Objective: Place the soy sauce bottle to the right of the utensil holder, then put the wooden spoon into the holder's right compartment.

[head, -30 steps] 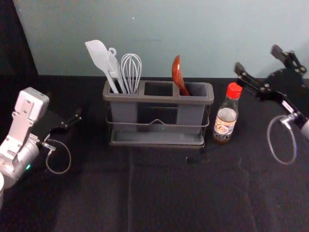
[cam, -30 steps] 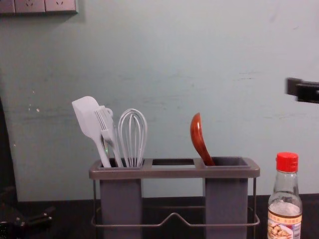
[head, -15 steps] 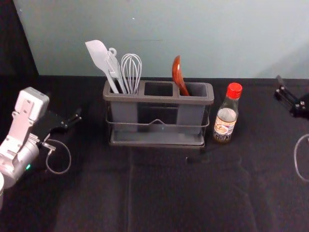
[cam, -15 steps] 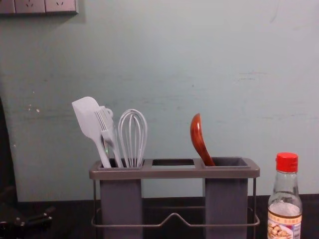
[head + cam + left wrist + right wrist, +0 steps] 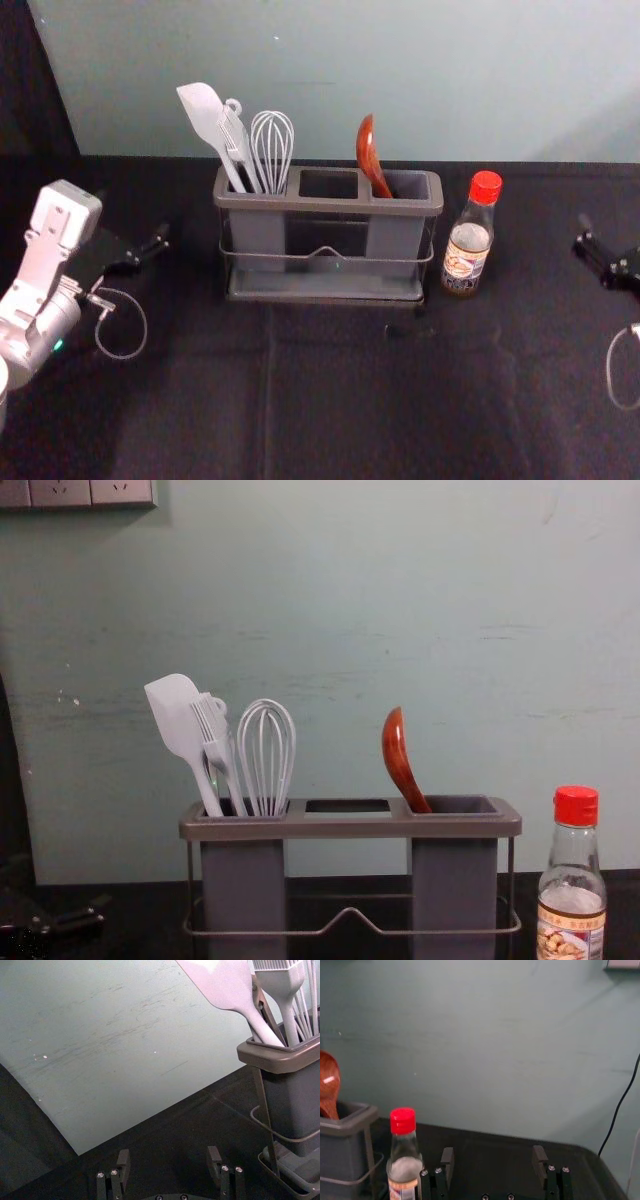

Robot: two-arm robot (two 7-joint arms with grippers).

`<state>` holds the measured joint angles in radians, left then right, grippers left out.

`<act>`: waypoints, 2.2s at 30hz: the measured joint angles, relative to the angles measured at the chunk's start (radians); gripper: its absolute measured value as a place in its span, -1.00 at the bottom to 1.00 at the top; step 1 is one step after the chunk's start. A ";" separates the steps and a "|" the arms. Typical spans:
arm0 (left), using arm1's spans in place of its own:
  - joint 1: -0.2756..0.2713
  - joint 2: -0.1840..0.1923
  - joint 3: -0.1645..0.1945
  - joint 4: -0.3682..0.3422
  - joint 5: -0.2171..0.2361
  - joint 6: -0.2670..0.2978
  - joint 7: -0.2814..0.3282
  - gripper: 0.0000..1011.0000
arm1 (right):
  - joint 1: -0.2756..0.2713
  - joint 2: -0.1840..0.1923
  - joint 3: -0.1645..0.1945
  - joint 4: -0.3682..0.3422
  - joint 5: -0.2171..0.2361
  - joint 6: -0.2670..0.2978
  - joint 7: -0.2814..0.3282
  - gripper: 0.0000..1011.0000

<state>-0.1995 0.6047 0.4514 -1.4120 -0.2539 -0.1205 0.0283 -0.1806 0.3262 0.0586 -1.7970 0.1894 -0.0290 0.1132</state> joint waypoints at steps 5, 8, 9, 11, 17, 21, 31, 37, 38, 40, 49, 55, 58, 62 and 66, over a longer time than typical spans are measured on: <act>0.000 0.000 0.000 0.000 0.000 0.000 0.000 0.99 | -0.002 -0.016 -0.007 0.029 -0.003 0.008 0.011 0.98; 0.000 0.000 0.000 0.000 0.000 0.000 0.000 0.99 | -0.003 -0.026 -0.014 0.044 -0.010 0.013 0.018 0.98; 0.000 0.000 0.000 0.000 0.000 0.000 0.000 0.99 | -0.003 -0.031 -0.017 0.051 -0.013 0.016 0.024 0.98; 0.000 0.000 0.000 0.000 0.000 0.000 0.000 0.99 | -0.003 -0.036 -0.020 0.057 -0.017 0.018 0.029 0.98; 0.000 0.000 0.000 0.000 0.000 0.000 0.000 0.99 | -0.002 -0.049 -0.029 0.074 -0.031 0.018 0.047 0.98; 0.000 0.000 0.000 0.000 0.000 0.000 0.000 0.99 | 0.000 -0.055 -0.031 0.080 -0.040 0.017 0.053 0.98; 0.000 0.000 0.000 0.000 0.000 0.000 0.000 0.99 | -0.001 -0.066 -0.024 0.079 -0.050 0.016 0.049 0.98; 0.000 0.000 0.000 0.000 0.000 0.000 0.000 0.99 | -0.001 -0.065 -0.025 0.079 -0.049 0.016 0.049 0.98; 0.000 0.000 0.000 0.000 0.000 0.000 0.000 0.99 | -0.001 -0.065 -0.025 0.079 -0.049 0.016 0.049 0.98; 0.000 0.000 0.000 0.000 0.000 0.000 0.000 0.99 | -0.001 -0.064 -0.025 0.079 -0.049 0.016 0.049 0.98; 0.000 0.000 0.000 0.000 0.000 0.000 0.000 0.99 | -0.001 -0.063 -0.026 0.079 -0.048 0.015 0.049 0.98; 0.000 0.000 0.000 0.000 0.000 0.000 0.000 0.99 | -0.001 -0.063 -0.026 0.079 -0.048 0.015 0.049 0.98; 0.000 0.000 0.000 0.000 0.000 0.000 0.000 0.99 | -0.001 -0.062 -0.026 0.079 -0.048 0.015 0.049 0.98; 0.000 0.000 0.000 0.000 0.000 0.000 0.000 0.99 | -0.001 -0.062 -0.026 0.079 -0.047 0.015 0.049 0.98; 0.000 0.000 0.000 0.000 0.000 0.000 0.000 0.99 | -0.001 -0.062 -0.026 0.079 -0.047 0.015 0.049 0.98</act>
<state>-0.1995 0.6047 0.4514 -1.4120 -0.2539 -0.1205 0.0283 -0.1813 0.2640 0.0326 -1.7180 0.1424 -0.0145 0.1621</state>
